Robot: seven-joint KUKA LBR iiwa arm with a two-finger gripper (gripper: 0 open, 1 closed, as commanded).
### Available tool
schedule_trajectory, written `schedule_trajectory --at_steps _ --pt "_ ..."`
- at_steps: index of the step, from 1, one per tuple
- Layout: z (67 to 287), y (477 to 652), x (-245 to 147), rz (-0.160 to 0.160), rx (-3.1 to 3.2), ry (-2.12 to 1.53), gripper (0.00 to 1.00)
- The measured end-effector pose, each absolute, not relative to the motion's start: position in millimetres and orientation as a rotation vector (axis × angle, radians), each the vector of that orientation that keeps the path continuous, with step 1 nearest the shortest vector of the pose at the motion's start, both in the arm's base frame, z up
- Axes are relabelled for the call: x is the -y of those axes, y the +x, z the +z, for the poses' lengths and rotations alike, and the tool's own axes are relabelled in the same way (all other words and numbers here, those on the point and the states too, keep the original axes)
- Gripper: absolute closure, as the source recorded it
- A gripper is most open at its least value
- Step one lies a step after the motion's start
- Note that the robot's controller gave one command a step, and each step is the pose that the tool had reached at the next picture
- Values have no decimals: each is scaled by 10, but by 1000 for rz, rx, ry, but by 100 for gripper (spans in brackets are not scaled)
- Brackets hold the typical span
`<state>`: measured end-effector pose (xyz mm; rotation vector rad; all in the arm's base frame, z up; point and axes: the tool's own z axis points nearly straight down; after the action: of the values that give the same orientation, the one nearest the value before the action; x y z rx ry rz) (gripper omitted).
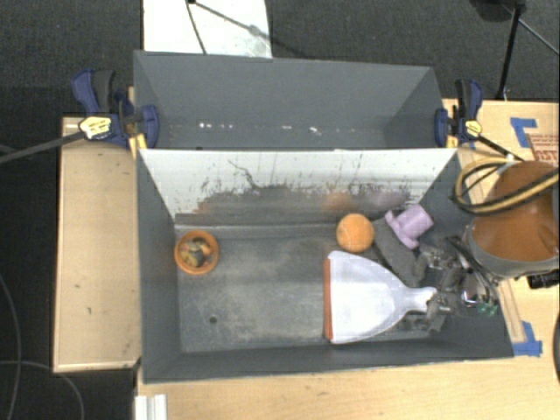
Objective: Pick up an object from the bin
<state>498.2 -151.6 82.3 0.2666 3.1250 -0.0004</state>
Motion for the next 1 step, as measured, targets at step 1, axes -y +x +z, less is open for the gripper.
schedule_trajectory --at_steps 1 --pt "730 4896 1512 -4 -3125 153 100"
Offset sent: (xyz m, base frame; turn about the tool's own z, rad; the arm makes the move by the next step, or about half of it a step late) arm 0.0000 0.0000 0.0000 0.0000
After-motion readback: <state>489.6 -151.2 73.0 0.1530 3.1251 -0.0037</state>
